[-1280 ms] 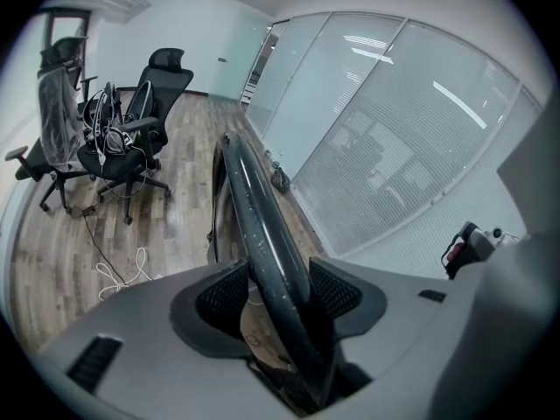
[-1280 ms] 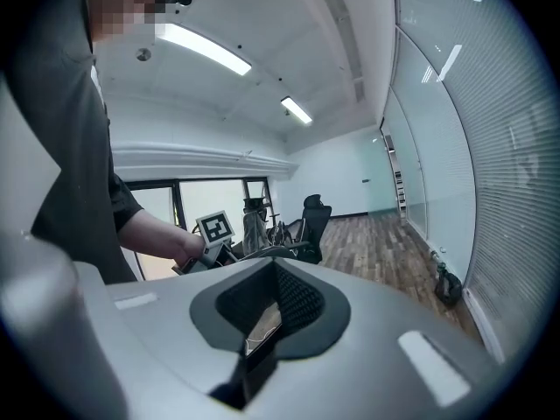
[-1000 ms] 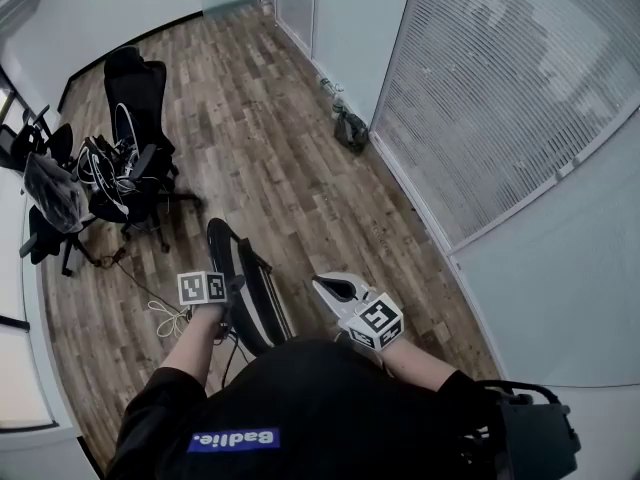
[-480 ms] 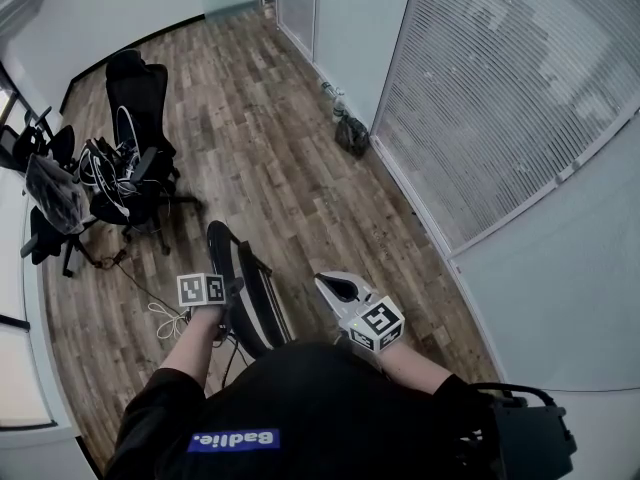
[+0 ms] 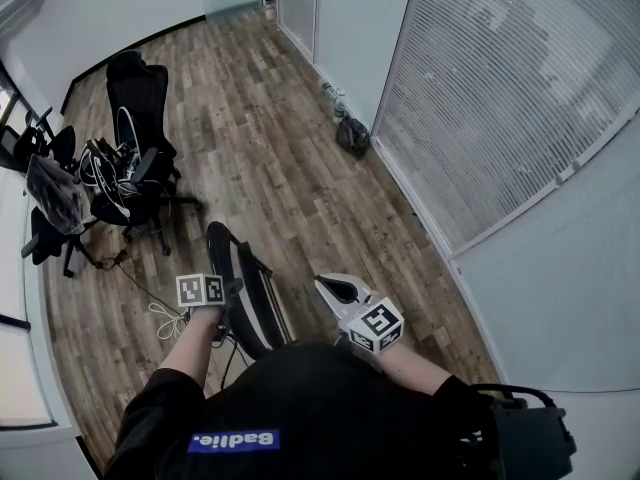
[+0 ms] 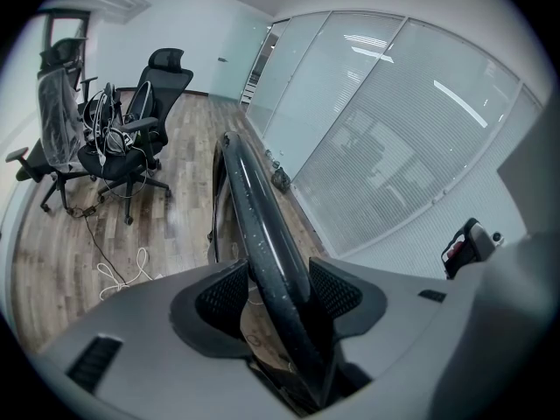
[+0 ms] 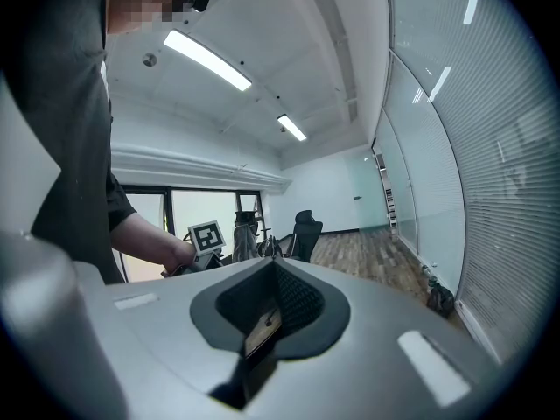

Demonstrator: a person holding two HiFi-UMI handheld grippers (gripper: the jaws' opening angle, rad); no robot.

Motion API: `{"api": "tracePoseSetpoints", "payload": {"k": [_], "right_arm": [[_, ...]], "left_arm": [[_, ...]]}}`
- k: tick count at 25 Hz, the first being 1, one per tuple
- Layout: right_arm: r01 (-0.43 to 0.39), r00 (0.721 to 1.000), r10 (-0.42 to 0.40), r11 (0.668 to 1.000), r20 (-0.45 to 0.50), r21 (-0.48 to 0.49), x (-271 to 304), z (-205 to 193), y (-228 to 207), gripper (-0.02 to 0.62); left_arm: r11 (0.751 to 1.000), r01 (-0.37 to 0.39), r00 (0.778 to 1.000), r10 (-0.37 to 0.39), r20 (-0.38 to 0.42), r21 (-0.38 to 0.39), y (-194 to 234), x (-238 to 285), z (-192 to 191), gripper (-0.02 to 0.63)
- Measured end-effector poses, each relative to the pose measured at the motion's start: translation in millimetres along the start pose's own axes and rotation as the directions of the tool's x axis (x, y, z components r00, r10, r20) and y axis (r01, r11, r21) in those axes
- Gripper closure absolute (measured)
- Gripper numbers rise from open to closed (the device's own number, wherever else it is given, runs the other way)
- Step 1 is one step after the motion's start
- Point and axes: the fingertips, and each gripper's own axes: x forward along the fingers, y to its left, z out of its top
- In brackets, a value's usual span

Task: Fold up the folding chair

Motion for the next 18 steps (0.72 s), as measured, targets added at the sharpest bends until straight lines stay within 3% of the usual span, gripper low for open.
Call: {"api": "tracePoseSetpoints", "payload": {"k": [18], "right_arm": [[-0.010,1.000,0.010,1.000,-0.020,0.012,-3.7,-7.8,5.6,0.594]], "left_arm": [[1.000,-0.004,1.000,0.004,-0.001,-0.008,4.9,-2.5,-4.7,0.403]]}}
